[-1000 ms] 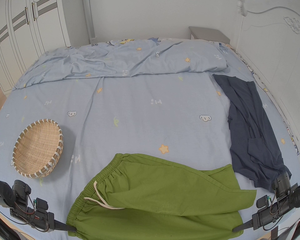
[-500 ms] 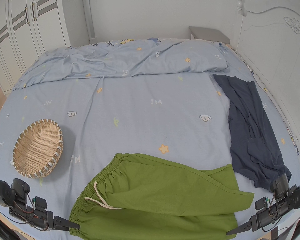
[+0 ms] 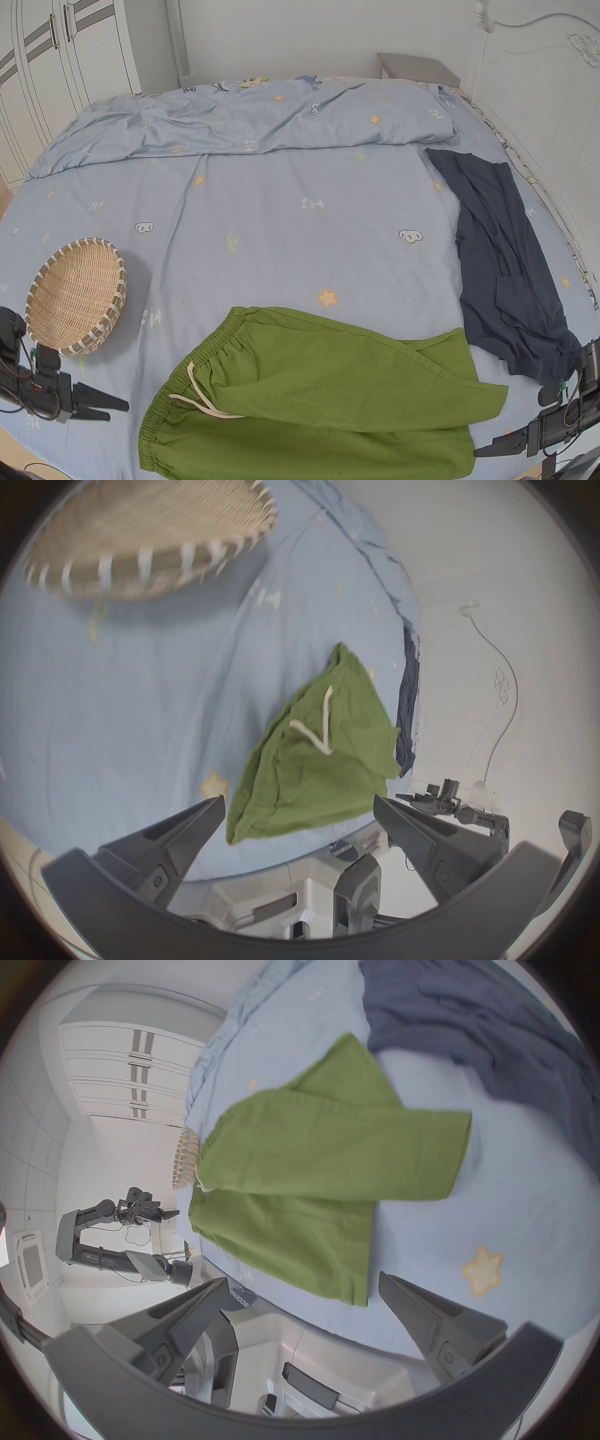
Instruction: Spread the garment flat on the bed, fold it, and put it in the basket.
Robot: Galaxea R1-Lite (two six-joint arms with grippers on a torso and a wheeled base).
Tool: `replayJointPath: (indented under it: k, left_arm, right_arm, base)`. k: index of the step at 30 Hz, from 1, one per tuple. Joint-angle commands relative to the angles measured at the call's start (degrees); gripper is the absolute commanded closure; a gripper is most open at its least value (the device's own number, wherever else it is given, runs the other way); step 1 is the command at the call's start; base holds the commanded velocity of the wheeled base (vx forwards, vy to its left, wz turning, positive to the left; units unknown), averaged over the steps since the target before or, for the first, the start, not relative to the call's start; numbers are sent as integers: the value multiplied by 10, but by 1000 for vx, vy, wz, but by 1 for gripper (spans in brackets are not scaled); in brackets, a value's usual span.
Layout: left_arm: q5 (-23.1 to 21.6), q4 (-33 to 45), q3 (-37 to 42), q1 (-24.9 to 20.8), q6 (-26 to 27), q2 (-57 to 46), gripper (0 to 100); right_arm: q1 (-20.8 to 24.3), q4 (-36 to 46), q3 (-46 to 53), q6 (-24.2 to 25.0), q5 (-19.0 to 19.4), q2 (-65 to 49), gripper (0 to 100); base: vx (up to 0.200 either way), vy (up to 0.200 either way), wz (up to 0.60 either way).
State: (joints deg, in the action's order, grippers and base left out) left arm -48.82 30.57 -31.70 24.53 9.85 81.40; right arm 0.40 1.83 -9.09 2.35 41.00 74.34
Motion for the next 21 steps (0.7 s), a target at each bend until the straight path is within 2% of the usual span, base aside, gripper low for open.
replayJointPath:
  k: [1, 3, 9, 14, 16, 18, 19, 20, 21]
  left_arm:
    - [1, 42, -118, -9, -9, -39, 0]
    - [1, 36, -173, -76, -37, -19, 0]
    - [2, -7, -302, -198, -161, 67, 0]
    - [19, -71, -359, -244, -189, 153, 0]
    - [41, -77, -384, -263, -189, 186, 0]
    - [81, -77, -411, -281, -188, 225, 0]
    - [81, -77, -411, -281, -188, 225, 0]
    - [110, -77, -423, -294, -188, 253, 0]
    - [114, -79, -425, -300, -186, 264, 0]
  right_arm:
    - [-17, 39, -61, 2, -3, -149, 0]
    - [-15, 49, -112, 9, -4, -154, 0]
    - [-13, 49, -229, 10, -6, -79, 0]
    - [-12, 44, -276, 10, -7, -43, 0]
    - [-11, 43, -276, 9, -6, -32, 0]
    - [-4, 43, -269, 9, -7, -29, 0]
    - [-4, 43, -269, 9, -7, -29, 0]
    - [-1, 43, -266, 9, -6, -26, 0]
    - [-1, 41, -266, 9, -6, -24, 0]
  base:
    - [0, 0, 0]
    - [0, 0, 0]
    - [0, 0, 0]
    - [0, 0, 0]
    - [0, 0, 0]
    - [0, 0, 0]
    - [0, 0, 0]
    - [0, 0, 0]
    - [0, 0, 0]
